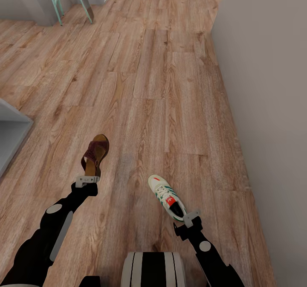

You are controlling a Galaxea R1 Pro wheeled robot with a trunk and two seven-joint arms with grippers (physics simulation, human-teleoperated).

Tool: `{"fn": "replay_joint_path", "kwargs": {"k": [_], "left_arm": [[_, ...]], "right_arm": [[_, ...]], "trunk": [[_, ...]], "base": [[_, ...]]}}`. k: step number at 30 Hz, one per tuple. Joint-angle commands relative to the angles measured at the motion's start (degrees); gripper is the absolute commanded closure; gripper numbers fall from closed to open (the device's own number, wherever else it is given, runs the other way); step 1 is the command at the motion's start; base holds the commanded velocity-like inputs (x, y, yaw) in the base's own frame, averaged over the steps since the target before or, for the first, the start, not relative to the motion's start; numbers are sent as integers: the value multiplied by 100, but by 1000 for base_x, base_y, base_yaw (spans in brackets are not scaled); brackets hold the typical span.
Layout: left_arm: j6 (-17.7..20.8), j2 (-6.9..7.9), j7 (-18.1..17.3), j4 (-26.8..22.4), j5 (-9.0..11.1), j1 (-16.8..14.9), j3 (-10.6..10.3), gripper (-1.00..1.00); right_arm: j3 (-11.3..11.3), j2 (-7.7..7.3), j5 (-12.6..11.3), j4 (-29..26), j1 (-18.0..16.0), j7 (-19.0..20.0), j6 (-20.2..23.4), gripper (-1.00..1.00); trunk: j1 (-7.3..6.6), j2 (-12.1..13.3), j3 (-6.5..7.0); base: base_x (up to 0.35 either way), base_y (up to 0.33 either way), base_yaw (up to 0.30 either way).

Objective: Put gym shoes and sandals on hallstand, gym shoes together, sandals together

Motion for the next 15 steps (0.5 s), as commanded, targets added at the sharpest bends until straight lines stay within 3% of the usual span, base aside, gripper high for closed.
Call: {"fn": "replay_joint_path", "kwargs": {"k": [1, 15], "left_arm": [[43, -1, -29, -7, 31, -1, 8, 100], [43, -6, -31, -7, 42, -7, 8, 100]], "right_arm": [[-6, 2, 60, -13, 0, 23, 36, -100], [-9, 2, 60, -5, 0, 31, 36, -100]], "trunk": [[-1, -1, -3], [-1, -1, -3]], "base": [[28, 0, 0], [37, 0, 0]]}}
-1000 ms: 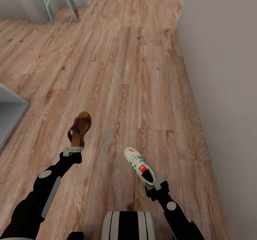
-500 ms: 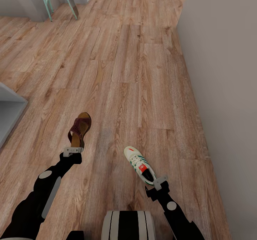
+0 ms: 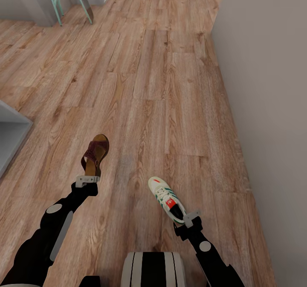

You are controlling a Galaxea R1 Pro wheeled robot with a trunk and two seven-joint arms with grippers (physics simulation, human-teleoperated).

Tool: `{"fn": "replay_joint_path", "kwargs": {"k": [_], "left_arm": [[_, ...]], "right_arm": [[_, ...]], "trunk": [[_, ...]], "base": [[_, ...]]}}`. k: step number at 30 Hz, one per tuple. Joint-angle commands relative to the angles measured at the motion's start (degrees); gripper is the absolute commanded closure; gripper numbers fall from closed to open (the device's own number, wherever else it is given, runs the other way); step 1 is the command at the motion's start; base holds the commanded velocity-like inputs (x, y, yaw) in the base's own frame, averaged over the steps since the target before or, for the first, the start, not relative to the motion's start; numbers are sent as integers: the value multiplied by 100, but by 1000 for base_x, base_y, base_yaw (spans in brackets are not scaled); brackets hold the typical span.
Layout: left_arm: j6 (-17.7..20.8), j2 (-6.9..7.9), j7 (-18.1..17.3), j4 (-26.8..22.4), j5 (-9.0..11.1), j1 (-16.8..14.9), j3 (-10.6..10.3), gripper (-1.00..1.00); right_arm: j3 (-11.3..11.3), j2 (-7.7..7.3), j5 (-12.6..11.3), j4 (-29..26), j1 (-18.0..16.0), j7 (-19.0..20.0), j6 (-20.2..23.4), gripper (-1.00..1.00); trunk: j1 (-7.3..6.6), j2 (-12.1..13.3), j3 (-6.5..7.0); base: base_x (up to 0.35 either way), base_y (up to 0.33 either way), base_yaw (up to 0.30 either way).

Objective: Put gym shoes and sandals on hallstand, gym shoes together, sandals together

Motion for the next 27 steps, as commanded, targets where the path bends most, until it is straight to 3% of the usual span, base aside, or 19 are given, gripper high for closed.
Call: {"fn": "replay_joint_path", "kwargs": {"k": [1, 14, 15, 27], "left_arm": [[44, -1, -28, -7, 33, -2, 10, 100], [42, 0, -28, -7, 34, -2, 11, 100], [42, 0, -28, -7, 34, -2, 12, 100], [45, 1, -28, -7, 39, -2, 17, 100]], "right_arm": [[-5, 2, 60, -13, 0, 24, 36, -100], [-4, 2, 67, -13, 0, 25, 36, -100], [-4, 2, 66, -13, 0, 28, 36, 100], [-13, -4, 68, -13, 0, 34, 36, 100]], "trunk": [[-1, -1, -3], [-1, -1, -3], [-1, -1, -3], [-1, -1, -3]], "base": [[35, 17, 0], [51, 67, 0], [1, 2, 0], [0, 0, 0]]}}
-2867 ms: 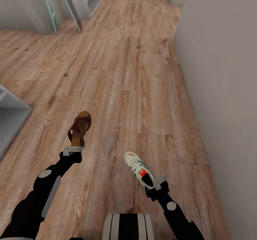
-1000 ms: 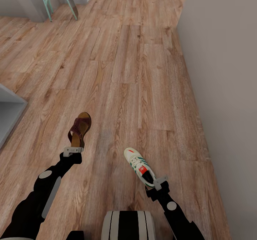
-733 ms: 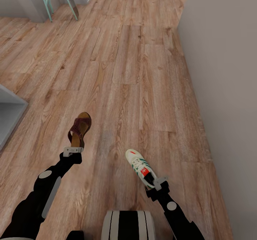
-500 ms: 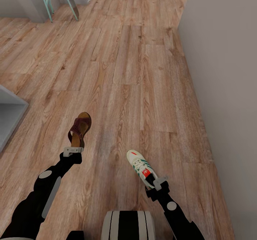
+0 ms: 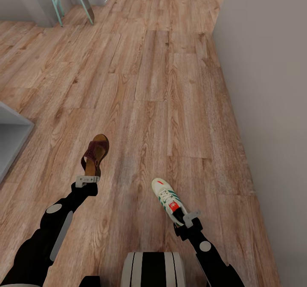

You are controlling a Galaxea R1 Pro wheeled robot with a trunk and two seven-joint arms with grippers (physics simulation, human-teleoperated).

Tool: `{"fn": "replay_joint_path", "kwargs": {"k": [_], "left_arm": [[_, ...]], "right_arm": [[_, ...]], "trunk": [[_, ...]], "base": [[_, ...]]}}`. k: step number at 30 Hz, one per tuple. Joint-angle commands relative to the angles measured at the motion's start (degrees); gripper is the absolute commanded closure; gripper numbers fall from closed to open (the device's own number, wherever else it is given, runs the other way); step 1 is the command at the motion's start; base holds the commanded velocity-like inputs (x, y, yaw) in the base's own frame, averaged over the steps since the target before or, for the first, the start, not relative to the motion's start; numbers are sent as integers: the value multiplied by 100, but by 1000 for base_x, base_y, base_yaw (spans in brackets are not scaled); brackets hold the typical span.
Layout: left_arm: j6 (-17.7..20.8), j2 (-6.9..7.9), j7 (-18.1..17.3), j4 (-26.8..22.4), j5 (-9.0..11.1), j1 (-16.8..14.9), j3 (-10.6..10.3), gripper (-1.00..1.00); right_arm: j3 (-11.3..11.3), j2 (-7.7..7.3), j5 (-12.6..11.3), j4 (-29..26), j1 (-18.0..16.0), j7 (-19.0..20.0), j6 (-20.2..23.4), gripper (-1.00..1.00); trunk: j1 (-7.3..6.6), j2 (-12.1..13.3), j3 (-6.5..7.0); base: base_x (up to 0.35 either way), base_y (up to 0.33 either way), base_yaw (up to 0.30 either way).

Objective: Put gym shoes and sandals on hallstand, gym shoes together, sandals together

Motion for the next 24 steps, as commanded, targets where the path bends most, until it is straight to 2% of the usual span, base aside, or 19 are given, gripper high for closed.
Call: {"fn": "replay_joint_path", "kwargs": {"k": [1, 15, 24], "left_arm": [[44, 0, -28, -7, 34, -2, 8, 100], [60, 8, -38, -22, 46, -3, 18, 100], [71, 10, -28, -40, 45, -10, 18, 100]], "right_arm": [[-8, 2, 57, -13, 1, 21, 36, 100], [-8, 1, 49, -21, 1, 21, 36, 100], [-8, -2, 48, -22, 1, 21, 36, 100]], "trunk": [[-1, -1, -3], [-1, -1, -3], [-24, 11, 196]], "base": [[0, 0, 0], [0, 0, 0], [0, 0, 0]]}}
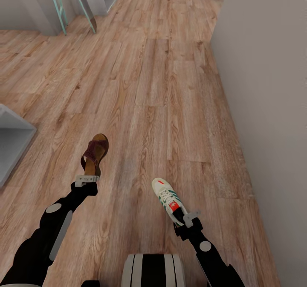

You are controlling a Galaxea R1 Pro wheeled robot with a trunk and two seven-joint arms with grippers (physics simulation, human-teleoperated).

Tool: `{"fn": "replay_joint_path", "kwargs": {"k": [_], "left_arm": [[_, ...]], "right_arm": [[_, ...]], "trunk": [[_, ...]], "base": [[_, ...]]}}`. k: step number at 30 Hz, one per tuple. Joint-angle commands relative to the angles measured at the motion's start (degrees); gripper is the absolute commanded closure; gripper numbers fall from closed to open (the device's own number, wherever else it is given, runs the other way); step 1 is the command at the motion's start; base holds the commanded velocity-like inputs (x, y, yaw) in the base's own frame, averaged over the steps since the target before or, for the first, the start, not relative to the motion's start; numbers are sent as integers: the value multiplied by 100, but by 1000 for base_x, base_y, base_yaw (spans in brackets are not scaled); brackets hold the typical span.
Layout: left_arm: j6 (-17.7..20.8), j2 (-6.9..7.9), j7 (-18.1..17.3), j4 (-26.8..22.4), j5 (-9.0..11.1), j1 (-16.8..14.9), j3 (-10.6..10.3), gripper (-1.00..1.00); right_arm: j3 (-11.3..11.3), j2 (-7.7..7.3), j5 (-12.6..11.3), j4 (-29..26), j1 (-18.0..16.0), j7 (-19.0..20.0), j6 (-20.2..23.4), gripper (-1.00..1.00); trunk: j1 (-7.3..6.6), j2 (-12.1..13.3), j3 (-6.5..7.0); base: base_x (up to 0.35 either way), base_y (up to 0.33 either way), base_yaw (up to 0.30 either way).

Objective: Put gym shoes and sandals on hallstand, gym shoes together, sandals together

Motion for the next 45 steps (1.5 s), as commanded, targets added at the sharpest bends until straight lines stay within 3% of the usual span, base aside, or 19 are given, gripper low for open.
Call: {"fn": "replay_joint_path", "kwargs": {"k": [1, 11, 19, 26, 32, 36, 41, 45], "left_arm": [[44, 0, -27, -7, 33, -2, 8, 100], [51, 16, -27, -2, 17, -2, 29, 100], [49, 26, -35, 18, -15, 10, 265, 100], [76, 168, -8, 103, -28, 55, 302, 100], [3, 173, -19, 817, -28, 76, 514, 100], [-486, 169, -4, 1512, -14, 77, 533, 100], [-1717, 157, 35, 2701, 19, 69, 548, 100], [-2070, 134, 42, 3130, 6, 61, 536, 100]], "right_arm": [[-4, 3, 60, -12, 1, 15, 35, 100], [23, 9, 53, -39, 1, 8, 35, 100], [40, 20, 51, -69, 1, -6, 35, 100], [11, 18, 2, -1267, 1, 1, 35, 100], [23, 63, -23, -1850, 5, -10, 35, 100], [22, 69, -246, -1849, 9, -14, 35, 100], [19, 63, -790, -1700, 9, -19, 35, 100], [16, 63, -896, -1382, 9, -20, 34, 100]], "trunk": [[-3, 0, 19], [-29, 14, 241], [-49, 24, 418], [-68, 34, 612], [-83, 42, 798], [-93, 47, 922], [-106, 54, 1078], [-117, 59, 1202]], "base": [[0, 0, 0], [0, 0, 0], [0, 0, 0], [0, 0, 0], [0, 0, 0], [0, 0, 0], [0, 0, 0], [0, 0, 0]]}}
